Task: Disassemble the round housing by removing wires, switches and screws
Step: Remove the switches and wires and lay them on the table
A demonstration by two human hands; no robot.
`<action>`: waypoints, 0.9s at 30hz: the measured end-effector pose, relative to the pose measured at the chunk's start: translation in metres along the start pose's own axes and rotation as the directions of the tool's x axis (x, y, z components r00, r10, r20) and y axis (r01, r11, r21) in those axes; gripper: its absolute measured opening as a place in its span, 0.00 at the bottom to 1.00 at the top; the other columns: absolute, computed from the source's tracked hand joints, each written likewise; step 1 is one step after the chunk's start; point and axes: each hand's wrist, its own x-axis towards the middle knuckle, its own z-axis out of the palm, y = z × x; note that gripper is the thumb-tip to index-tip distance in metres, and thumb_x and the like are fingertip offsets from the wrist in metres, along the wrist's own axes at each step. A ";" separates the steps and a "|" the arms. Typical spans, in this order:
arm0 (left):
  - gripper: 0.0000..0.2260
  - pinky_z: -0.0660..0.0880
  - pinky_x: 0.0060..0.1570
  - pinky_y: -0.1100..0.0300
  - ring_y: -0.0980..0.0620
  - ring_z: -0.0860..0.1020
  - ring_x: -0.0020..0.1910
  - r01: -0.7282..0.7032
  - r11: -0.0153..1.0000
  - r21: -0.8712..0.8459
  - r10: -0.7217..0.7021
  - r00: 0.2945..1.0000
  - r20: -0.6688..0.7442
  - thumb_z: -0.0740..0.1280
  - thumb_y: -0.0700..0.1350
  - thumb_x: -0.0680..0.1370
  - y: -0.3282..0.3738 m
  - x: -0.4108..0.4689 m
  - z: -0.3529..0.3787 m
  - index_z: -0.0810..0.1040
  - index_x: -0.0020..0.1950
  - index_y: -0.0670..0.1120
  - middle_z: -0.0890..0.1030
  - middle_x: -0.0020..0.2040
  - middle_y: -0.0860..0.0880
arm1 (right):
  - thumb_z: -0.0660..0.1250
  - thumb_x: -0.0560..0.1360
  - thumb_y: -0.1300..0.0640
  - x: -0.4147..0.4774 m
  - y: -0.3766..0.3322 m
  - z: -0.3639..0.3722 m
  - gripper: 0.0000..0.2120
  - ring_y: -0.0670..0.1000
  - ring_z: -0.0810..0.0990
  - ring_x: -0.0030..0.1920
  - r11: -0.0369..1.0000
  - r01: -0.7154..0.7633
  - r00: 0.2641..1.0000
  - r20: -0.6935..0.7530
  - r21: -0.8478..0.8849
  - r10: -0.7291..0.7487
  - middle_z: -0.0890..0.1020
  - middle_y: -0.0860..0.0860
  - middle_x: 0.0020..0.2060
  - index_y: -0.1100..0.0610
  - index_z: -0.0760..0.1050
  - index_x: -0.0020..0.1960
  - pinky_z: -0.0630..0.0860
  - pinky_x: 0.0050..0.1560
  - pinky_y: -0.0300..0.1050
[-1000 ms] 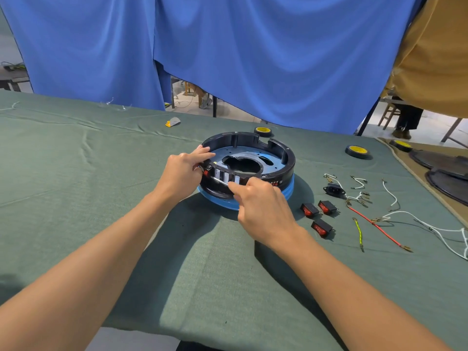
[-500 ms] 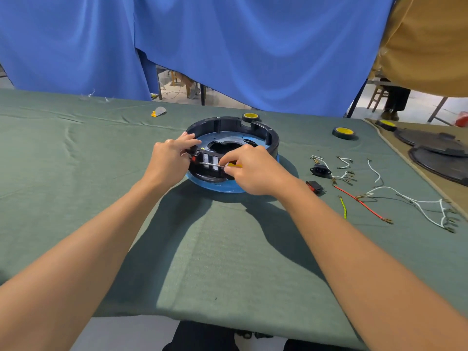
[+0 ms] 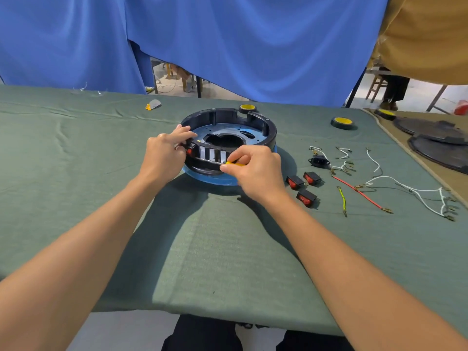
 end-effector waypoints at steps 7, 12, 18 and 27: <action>0.22 0.57 0.73 0.65 0.53 0.68 0.72 0.004 1.000 -0.005 -0.004 1.000 -0.003 0.59 0.26 0.75 0.000 -0.002 0.001 0.82 0.60 0.44 0.77 0.67 0.45 | 0.66 0.70 0.32 -0.005 0.006 0.021 0.24 0.42 0.67 0.29 0.980 -0.080 0.972 -0.231 -0.183 0.036 0.69 0.43 0.28 0.53 0.67 0.38 0.60 0.26 0.40; 0.23 0.52 0.66 0.77 0.54 0.68 0.73 0.026 1.000 -0.017 -0.026 1.000 -0.003 0.58 0.27 0.74 0.002 -0.005 0.001 0.82 0.61 0.44 0.76 0.68 0.46 | 0.45 0.83 0.43 0.014 0.000 0.031 0.28 0.48 0.71 0.31 0.946 -0.312 0.854 -0.412 0.083 0.318 0.71 0.48 0.26 0.56 0.64 0.30 0.61 0.32 0.44; 0.24 0.55 0.71 0.69 0.53 0.67 0.73 0.023 1.000 -0.012 -0.023 1.000 -0.003 0.57 0.27 0.73 0.002 -0.006 0.001 0.82 0.62 0.44 0.76 0.69 0.45 | 0.43 0.83 0.44 0.031 0.004 0.031 0.26 0.53 0.71 0.39 0.888 -0.455 0.783 -0.448 0.063 0.433 0.73 0.50 0.36 0.52 0.63 0.31 0.67 0.37 0.49; 0.21 0.61 0.72 0.52 0.47 0.70 0.70 -0.205 0.954 0.217 0.170 0.971 0.168 0.62 0.32 0.78 -0.009 -0.001 -0.012 0.76 0.69 0.47 0.75 0.68 0.49 | 0.48 0.80 0.35 0.030 0.010 0.013 0.28 0.52 0.78 0.37 0.849 -0.516 0.835 -0.157 0.112 0.528 0.77 0.52 0.35 0.55 0.68 0.34 0.72 0.33 0.48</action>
